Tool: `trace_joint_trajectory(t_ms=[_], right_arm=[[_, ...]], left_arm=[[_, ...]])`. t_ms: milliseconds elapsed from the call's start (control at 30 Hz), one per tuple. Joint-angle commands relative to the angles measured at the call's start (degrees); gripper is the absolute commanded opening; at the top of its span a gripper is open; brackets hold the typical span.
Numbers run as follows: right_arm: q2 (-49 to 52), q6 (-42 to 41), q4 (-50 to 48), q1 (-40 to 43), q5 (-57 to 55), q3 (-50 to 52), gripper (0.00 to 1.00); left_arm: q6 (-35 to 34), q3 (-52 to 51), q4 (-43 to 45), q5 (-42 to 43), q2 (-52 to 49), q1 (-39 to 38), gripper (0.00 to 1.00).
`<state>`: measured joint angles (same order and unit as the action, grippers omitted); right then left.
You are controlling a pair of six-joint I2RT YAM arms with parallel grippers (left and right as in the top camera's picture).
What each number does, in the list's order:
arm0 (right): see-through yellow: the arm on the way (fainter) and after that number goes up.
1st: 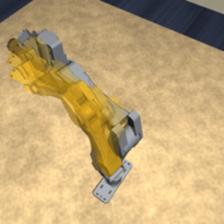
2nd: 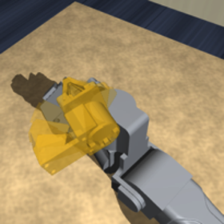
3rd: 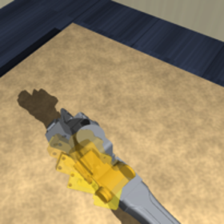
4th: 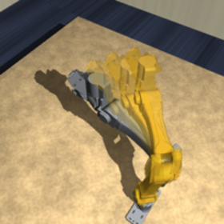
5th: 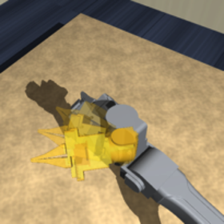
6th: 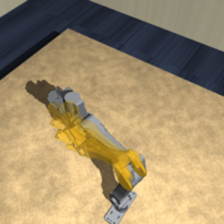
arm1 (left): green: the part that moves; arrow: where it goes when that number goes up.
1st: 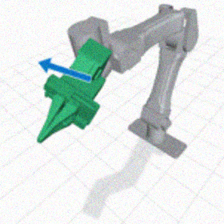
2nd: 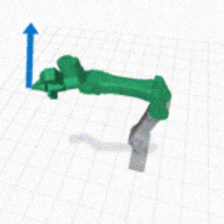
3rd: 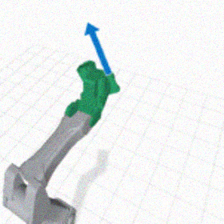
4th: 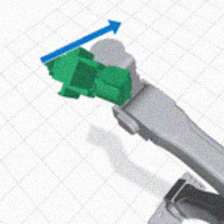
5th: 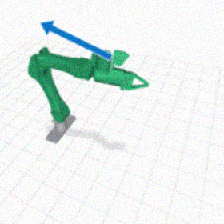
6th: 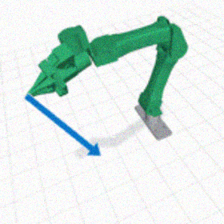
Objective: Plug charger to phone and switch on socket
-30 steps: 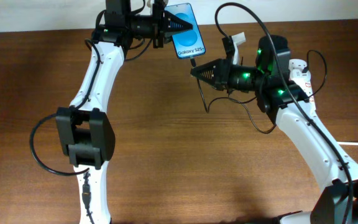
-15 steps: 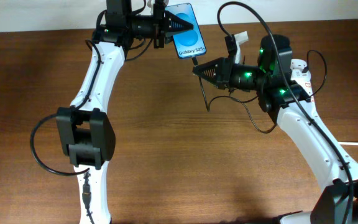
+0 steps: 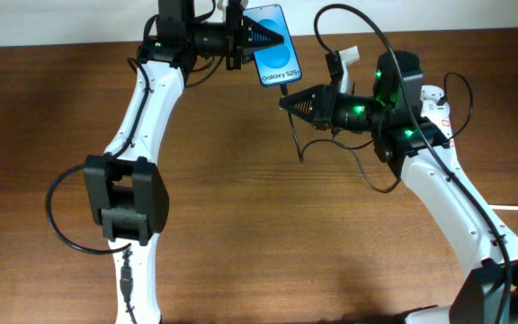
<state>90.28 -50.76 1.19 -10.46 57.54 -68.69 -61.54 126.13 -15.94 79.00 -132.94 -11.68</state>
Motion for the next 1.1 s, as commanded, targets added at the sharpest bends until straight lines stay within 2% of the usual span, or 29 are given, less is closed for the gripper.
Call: trace_joint_trajectory(t_ms=[0,233,267,400,533,733,1000,1067], right_arm=[[0.22,0.76,-2.1,1.18,-4.26,-0.2,0.04],[0.22,0.79,-2.03,2.19,-3.56,-0.2,0.04],[0.22,0.81,-1.95,2.19,-3.26,-0.2,0.07],[0.22,0.83,-0.15,2.29,-0.9,-0.2,0.34],[0.2,2.84,2.64,2.4,-0.44,-0.2,0.47],[0.2,3.85,3.1,4.94,3.69,-0.2,0.55],[0.2,4.33,3.26,10.69,9.92,-0.2,0.56],[0.2,8.13,6.75,11.23,9.75,-0.2,0.6]], left_arm=[[1.25,0.68,0.04,6.29,2.05,-3.32,0.0],[1.64,0.68,0.04,6.8,2.05,-3.32,0.0],[1.64,0.68,0.07,6.84,2.05,-3.28,0.0],[3.19,0.68,0.04,7.41,2.05,-2.73,0.0],[5.51,0.68,0.04,8.59,2.05,-2.12,0.0],[13.84,0.28,-0.24,11.1,2.01,-1.18,0.0],[16.28,-6.27,-0.39,11.1,1.99,-0.09,0.0],[16.28,-11.26,-0.35,10.84,1.92,-0.11,0.0]])
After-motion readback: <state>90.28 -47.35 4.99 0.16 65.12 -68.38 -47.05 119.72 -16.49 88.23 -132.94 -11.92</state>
